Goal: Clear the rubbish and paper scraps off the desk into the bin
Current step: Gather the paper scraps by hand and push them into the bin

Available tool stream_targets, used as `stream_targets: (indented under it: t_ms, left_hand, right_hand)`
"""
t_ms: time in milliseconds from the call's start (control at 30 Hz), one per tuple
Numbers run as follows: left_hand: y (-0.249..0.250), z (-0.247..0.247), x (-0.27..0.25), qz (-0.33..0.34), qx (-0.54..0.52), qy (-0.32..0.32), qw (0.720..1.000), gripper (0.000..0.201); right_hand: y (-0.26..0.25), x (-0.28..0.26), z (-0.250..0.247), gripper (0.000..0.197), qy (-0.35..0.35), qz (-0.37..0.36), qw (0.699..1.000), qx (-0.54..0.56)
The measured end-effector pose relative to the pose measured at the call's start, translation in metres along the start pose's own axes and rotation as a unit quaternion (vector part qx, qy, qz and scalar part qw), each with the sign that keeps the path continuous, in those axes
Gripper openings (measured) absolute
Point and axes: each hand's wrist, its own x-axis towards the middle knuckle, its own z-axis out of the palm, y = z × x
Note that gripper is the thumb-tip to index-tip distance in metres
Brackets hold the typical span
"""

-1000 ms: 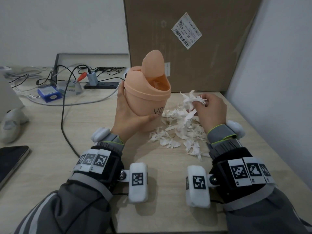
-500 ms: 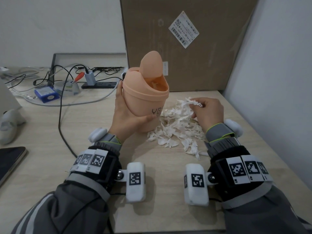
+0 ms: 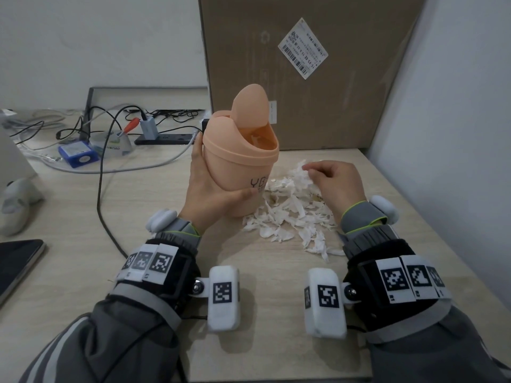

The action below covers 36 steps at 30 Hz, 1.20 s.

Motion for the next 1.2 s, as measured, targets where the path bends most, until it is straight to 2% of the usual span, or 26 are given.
stream_targets:
  t_ms: [100, 333, 433, 500, 600, 733, 867, 967, 1067, 1200]
  left_hand:
    - [0.001, 0.0, 0.0, 0.001, 0.005, -0.001, 1.0, 0.142]
    - [0.001, 0.001, 0.0, -0.004, 0.015, -0.004, 1.0, 0.143]
    - [0.001, 0.001, -0.001, -0.003, 0.02, -0.007, 1.0, 0.144]
    - [0.002, 0.001, -0.001, 0.001, 0.019, -0.014, 1.0, 0.143]
    - [0.005, 0.0, -0.002, 0.009, 0.018, -0.035, 0.999, 0.142]
    - [0.01, 0.0, -0.003, 0.03, 0.019, -0.072, 0.997, 0.141]
    - [0.011, 0.001, -0.003, 0.045, 0.01, -0.105, 0.993, 0.141]
    - [0.012, 0.003, -0.003, 0.051, 0.001, -0.114, 0.992, 0.143]
    - [0.013, 0.004, -0.005, 0.062, -0.004, -0.121, 0.991, 0.14]
    - [0.013, 0.007, -0.006, 0.068, 0.014, -0.115, 0.991, 0.136]
  right_hand:
    - [0.002, 0.0, -0.003, 0.02, 0.006, -0.002, 1.0, 0.019]
    - [0.003, 0.003, -0.005, 0.016, 0.057, 0.005, 0.998, 0.022]
    - [-0.001, 0.002, -0.007, 0.018, 0.08, -0.021, 0.996, 0.042]
    - [-0.008, -0.001, -0.011, 0.021, 0.097, -0.058, 0.989, 0.1]
    - [-0.022, -0.006, -0.014, 0.023, 0.098, -0.112, 0.962, 0.229]
    - [-0.031, -0.008, -0.016, 0.02, 0.052, -0.155, 0.938, 0.304]
    - [-0.033, -0.012, -0.009, 0.022, -0.015, -0.179, 0.949, 0.259]
    - [-0.031, -0.013, -0.005, 0.023, -0.03, -0.195, 0.96, 0.197]
    - [-0.028, -0.014, 0.001, 0.023, -0.038, -0.228, 0.969, 0.087]
    - [-0.026, -0.017, 0.011, 0.024, -0.075, -0.248, 0.965, -0.038]
